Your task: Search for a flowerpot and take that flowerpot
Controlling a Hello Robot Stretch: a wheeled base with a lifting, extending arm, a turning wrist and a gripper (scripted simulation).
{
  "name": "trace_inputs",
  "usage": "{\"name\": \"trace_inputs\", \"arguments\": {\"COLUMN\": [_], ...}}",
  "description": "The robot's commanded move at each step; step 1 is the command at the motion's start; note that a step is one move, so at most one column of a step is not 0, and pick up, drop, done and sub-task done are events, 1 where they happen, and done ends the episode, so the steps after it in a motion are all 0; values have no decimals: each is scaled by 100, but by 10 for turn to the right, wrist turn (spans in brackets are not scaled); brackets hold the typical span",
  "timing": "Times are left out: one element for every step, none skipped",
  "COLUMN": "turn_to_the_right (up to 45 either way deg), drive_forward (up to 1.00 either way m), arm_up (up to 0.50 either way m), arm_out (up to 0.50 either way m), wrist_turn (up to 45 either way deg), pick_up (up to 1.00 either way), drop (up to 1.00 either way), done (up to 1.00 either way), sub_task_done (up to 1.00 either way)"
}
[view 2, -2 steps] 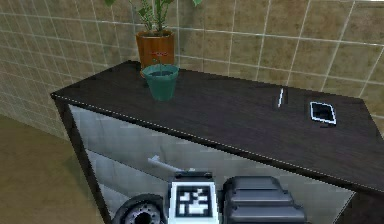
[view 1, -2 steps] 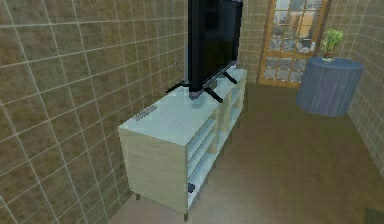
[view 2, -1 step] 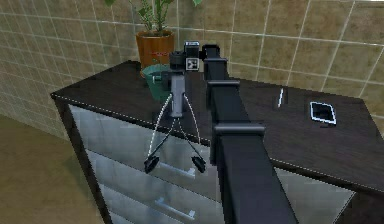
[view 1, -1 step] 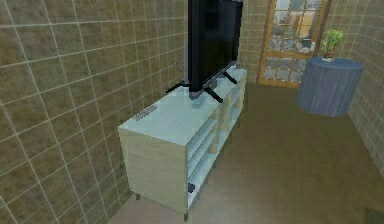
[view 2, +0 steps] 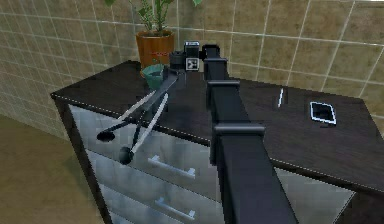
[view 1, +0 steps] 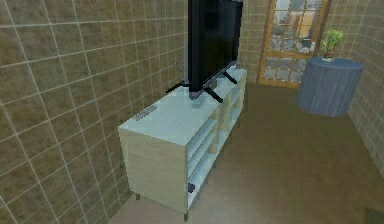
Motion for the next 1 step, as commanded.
{"name": "trace_inputs", "arguments": {"turn_to_the_right": [0], "drive_forward": [0], "arm_up": [0], "arm_out": [0], "wrist_turn": [450], "pick_up": [0], "drop": [0], "done": [0], "sub_task_done": [0]}}
